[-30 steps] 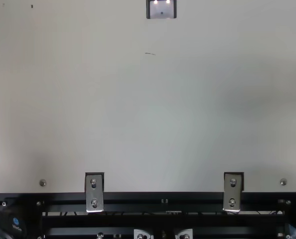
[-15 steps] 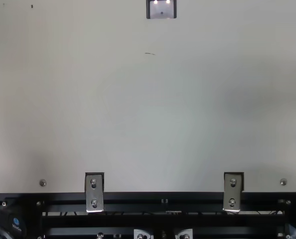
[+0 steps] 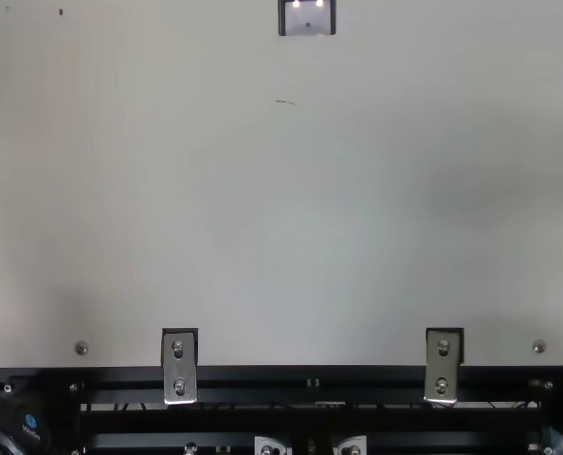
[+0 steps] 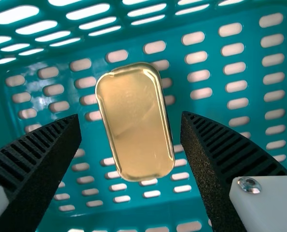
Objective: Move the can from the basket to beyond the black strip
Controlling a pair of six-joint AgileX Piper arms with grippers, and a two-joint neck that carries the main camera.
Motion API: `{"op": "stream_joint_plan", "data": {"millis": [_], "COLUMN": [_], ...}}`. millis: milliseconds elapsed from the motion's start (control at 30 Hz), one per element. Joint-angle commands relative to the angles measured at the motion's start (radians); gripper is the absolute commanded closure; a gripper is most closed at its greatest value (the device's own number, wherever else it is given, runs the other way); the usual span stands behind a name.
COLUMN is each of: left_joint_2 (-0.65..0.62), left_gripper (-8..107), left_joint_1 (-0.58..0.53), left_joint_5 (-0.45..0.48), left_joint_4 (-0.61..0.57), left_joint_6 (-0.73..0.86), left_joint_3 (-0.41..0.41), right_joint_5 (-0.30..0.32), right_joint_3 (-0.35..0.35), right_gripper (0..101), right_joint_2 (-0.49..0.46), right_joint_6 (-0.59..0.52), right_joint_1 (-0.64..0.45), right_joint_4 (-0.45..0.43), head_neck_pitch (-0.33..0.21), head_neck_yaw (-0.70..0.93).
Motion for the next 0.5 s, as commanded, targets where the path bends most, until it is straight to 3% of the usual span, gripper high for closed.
{"op": "stream_joint_plan", "data": {"millis": [0, 467], "left_joint_2": [0.008, 0.078], "left_gripper": [9, 9], "left_joint_1": [0.003, -0.001], "left_joint_5": [-0.001, -0.054], "left_joint_4": [-0.001, -0.014], "left_joint_6": [-0.001, -0.008], "left_joint_3": [-0.008, -0.036], "right_joint_5": [0.000, 0.000], "right_joint_3": [0.000, 0.000], "right_gripper": [0, 0], "right_joint_2": [0.000, 0.000], "right_joint_6": [0.000, 0.000], "right_joint_1": [0.000, 0.000], "right_joint_4": [0.000, 0.000], "head_neck_pitch": [-0.031, -0.031], "head_neck_yaw": [0.014, 0.014]}}
